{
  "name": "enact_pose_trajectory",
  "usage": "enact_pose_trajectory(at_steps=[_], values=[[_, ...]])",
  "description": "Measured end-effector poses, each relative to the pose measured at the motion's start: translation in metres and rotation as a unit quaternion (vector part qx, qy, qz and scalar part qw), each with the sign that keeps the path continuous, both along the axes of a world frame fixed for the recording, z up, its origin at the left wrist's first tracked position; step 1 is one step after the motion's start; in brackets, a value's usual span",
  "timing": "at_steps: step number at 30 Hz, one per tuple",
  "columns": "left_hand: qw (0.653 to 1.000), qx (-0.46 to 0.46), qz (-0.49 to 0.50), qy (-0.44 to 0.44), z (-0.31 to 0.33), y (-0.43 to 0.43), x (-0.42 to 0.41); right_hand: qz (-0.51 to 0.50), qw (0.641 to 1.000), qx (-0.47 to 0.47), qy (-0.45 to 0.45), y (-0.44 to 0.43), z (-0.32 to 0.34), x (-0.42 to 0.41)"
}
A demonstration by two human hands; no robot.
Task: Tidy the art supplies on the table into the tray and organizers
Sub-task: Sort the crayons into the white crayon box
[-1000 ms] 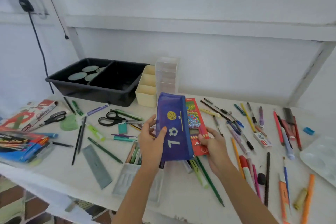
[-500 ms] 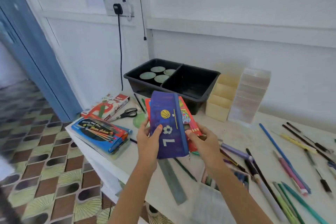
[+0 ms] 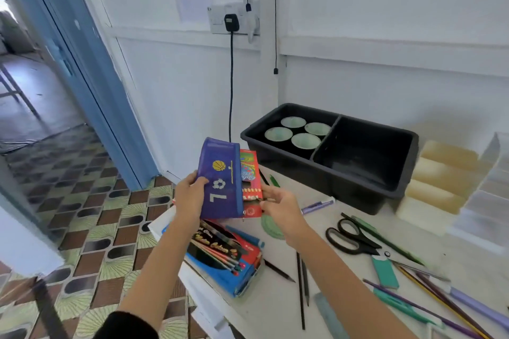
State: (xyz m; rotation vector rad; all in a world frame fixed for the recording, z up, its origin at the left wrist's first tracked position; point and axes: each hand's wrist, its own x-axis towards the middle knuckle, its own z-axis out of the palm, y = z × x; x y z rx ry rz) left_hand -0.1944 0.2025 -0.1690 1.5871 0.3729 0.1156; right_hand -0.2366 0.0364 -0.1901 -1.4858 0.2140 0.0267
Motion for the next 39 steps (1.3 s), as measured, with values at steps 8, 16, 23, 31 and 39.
enact_pose_trajectory(at_steps=[8,16,23,31,39], values=[[0.994,0.068,-0.058,0.055,-0.032,0.031,0.06,-0.034,0.996,-0.075,0.043,0.038,-0.043,0.054],[0.979,0.111,-0.119,0.124,-0.053,0.042,0.095,-0.05,0.972,-0.229,0.015,0.048,-0.048,0.071],[0.969,0.166,-0.138,0.121,-0.056,0.047,0.103,-0.075,0.951,-0.298,0.038,0.047,-0.053,0.07],[0.955,0.237,-0.148,0.1,-0.041,0.035,0.089,-0.054,0.959,-0.278,0.018,0.037,-0.042,0.061],[0.921,0.346,-0.158,-0.084,-0.002,-0.042,0.025,-0.119,0.971,-0.205,-0.011,-0.001,-0.021,0.033]])
